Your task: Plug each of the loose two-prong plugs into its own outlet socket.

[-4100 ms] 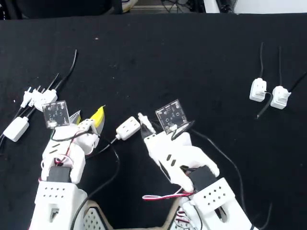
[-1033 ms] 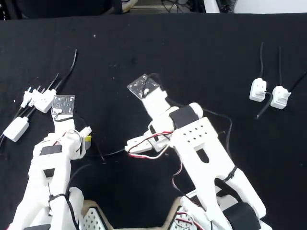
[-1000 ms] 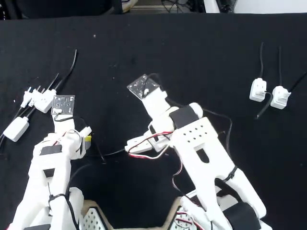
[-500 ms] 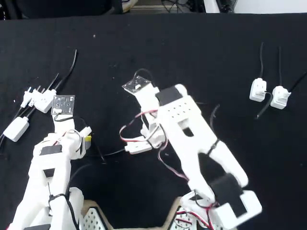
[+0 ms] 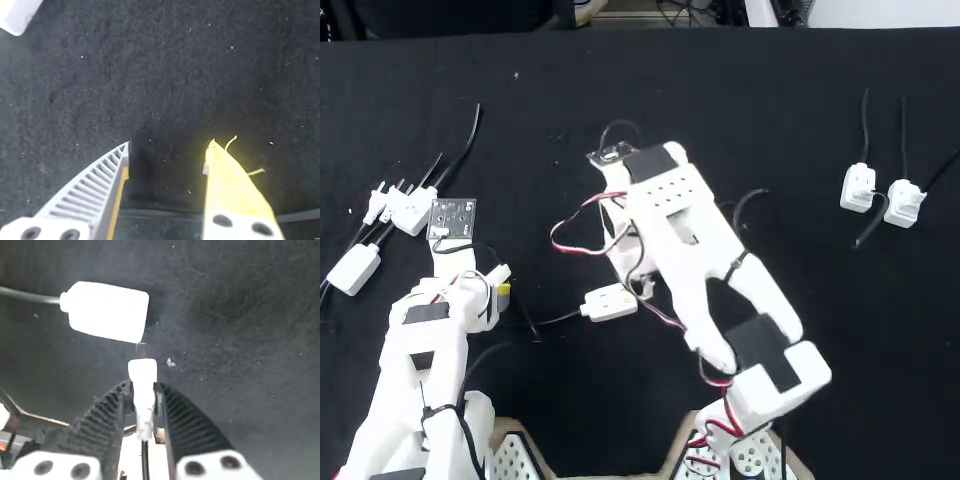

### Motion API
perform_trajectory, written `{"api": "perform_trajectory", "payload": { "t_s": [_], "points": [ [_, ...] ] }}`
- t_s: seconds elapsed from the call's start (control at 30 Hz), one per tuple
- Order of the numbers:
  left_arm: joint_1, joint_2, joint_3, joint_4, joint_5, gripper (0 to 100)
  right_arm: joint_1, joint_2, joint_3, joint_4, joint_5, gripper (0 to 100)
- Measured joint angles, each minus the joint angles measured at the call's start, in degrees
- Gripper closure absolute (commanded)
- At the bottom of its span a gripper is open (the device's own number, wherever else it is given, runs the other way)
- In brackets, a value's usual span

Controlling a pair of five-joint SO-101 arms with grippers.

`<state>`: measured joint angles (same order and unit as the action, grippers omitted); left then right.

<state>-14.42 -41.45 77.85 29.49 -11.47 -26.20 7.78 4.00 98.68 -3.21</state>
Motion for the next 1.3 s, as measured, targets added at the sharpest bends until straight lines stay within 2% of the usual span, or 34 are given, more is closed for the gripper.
{"api": "perform_trajectory", "payload": {
  "t_s": [0.17,0.43,1.0,1.3],
  "points": [
    [0.00,0.00,0.00,0.00,0.00,76,-0.62,1.58,-2.37,0.00,-0.44,98.7],
    [0.00,0.00,0.00,0.00,0.00,76,-5.45,1.58,-2.37,0.00,-0.44,98.8],
    [0.00,0.00,0.00,0.00,0.00,76,-5.63,1.58,2.90,0.26,-0.53,98.8],
    [0.00,0.00,0.00,0.00,0.00,76,-5.63,1.58,2.81,0.26,-5.89,98.8]
  ]
}}
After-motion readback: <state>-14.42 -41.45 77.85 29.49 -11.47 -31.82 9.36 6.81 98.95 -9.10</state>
